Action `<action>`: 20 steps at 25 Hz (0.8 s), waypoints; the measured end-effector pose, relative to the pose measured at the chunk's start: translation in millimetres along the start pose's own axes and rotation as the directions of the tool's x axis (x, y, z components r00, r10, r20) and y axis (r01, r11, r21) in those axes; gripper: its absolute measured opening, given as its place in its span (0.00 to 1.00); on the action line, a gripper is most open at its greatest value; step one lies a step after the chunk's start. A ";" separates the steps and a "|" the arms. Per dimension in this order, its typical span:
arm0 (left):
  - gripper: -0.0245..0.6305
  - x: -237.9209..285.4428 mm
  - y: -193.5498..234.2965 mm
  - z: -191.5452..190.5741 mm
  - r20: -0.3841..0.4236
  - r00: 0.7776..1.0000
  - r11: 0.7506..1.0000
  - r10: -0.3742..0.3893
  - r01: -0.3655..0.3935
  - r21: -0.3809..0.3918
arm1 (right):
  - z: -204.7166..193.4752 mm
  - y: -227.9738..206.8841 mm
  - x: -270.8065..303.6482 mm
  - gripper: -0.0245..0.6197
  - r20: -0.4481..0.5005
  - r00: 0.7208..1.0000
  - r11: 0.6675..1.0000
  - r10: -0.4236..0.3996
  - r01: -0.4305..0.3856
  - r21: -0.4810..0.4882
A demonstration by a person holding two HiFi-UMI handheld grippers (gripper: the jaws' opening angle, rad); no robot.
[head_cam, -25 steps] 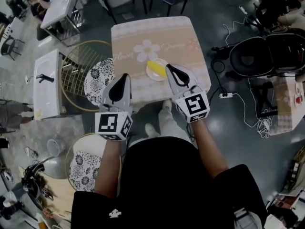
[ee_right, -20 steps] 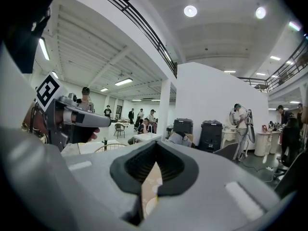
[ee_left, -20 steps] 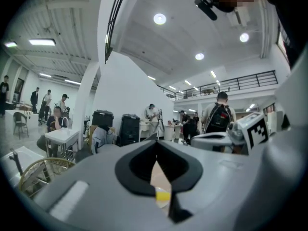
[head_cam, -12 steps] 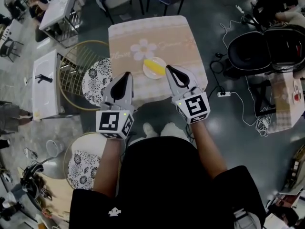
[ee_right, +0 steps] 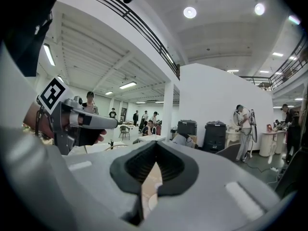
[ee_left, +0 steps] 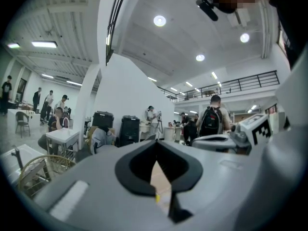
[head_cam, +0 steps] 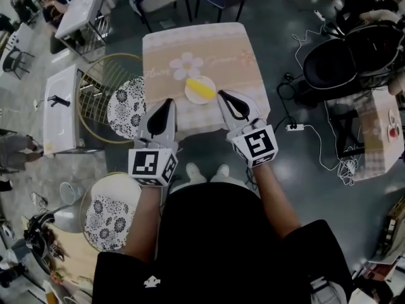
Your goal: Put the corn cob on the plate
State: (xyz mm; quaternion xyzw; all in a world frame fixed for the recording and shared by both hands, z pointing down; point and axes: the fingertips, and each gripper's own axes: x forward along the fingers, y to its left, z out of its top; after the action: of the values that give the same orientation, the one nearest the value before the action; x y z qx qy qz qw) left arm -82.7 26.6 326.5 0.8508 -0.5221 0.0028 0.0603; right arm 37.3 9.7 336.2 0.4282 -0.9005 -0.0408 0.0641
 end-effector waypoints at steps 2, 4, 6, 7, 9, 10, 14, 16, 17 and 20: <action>0.05 -0.6 -5.8 -0.7 -0.002 1.000 1.000 0.002 -0.002 0.002 | 0.4 -1.4 -5.9 0.04 0.002 1.000 1.000 0.004 -0.004 0.003; 0.05 -1.8 -8.4 -1.6 -0.003 1.000 1.000 0.007 -0.007 0.002 | 0.0 -0.8 -9.9 0.04 0.003 1.000 1.000 0.008 -0.008 0.005; 0.05 -3.0 -10.2 -1.3 -0.003 1.000 1.000 0.011 -0.011 0.003 | -0.3 0.4 -12.3 0.04 0.004 1.000 1.000 0.013 -0.013 0.005; 0.05 -3.5 -11.3 -0.6 -0.002 1.000 1.000 0.012 -0.012 0.004 | -0.1 0.8 -13.3 0.04 0.004 1.000 1.000 0.016 -0.016 0.006; 0.05 -4.4 -13.9 1.0 0.000 1.000 1.000 0.014 -0.014 0.007 | 0.9 1.5 -15.3 0.04 0.006 1.000 1.000 0.022 -0.022 0.007; 0.05 -5.0 -15.0 1.7 0.001 1.000 1.000 0.015 -0.015 0.009 | 1.7 2.0 -16.0 0.04 0.008 1.000 1.000 0.025 -0.025 0.008; 0.05 -7.0 -18.1 3.1 0.000 1.000 1.000 0.021 -0.021 0.020 | 4.9 4.2 -17.7 0.04 0.019 0.999 0.999 0.037 -0.037 0.004; 0.05 -7.7 -20.4 2.9 -0.001 1.000 0.999 0.023 -0.023 0.036 | 5.3 4.5 -18.2 0.04 0.022 0.999 0.999 0.040 -0.041 0.006; 0.05 -7.9 -21.6 2.8 -0.002 1.000 0.999 0.023 -0.023 0.042 | 5.3 4.6 -18.4 0.04 0.024 0.999 0.999 0.042 -0.042 0.006; 0.05 -8.6 -22.9 2.0 -0.005 1.000 0.999 0.026 -0.025 0.043 | 5.6 6.0 -18.4 0.04 0.025 0.999 0.999 0.047 -0.047 0.006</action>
State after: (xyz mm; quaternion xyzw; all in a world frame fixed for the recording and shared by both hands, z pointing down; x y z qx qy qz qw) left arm -66.3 44.4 321.7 0.8451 -0.5325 0.0170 0.0432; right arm 43.4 27.9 330.0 0.4067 -0.9111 -0.0415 0.0521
